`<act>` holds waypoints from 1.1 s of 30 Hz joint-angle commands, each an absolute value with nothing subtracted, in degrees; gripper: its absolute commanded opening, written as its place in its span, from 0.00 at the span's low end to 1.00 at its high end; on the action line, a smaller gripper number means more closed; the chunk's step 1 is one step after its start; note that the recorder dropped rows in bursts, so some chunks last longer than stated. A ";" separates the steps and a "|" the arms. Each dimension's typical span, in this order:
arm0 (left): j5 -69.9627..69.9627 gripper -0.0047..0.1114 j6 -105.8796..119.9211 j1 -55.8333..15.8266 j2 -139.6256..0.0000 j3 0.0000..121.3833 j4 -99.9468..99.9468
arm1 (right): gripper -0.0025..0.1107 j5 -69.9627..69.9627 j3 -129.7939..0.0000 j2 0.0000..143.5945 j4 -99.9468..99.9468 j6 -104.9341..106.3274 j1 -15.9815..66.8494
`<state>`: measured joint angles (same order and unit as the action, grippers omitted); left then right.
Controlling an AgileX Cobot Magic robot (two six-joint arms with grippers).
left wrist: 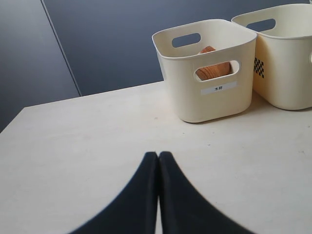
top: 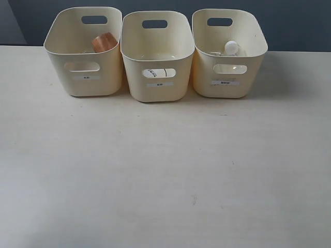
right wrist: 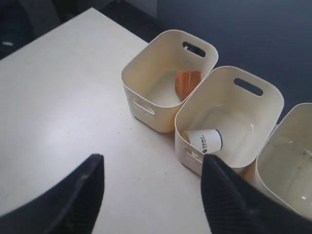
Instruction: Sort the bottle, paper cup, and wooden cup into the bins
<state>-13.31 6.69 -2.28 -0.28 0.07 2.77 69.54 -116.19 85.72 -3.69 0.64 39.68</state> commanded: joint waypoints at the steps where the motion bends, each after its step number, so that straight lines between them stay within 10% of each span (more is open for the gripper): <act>1: -13.26 0.04 6.58 -2.47 0.00 0.00 2.70 | 0.52 69.96 -111.32 77.11 -1.22 0.00 39.41; 33: -13.26 0.04 6.58 -2.47 0.00 0.00 2.70 | 0.52 40.15 -36.95 25.56 17.34 -26.20 39.41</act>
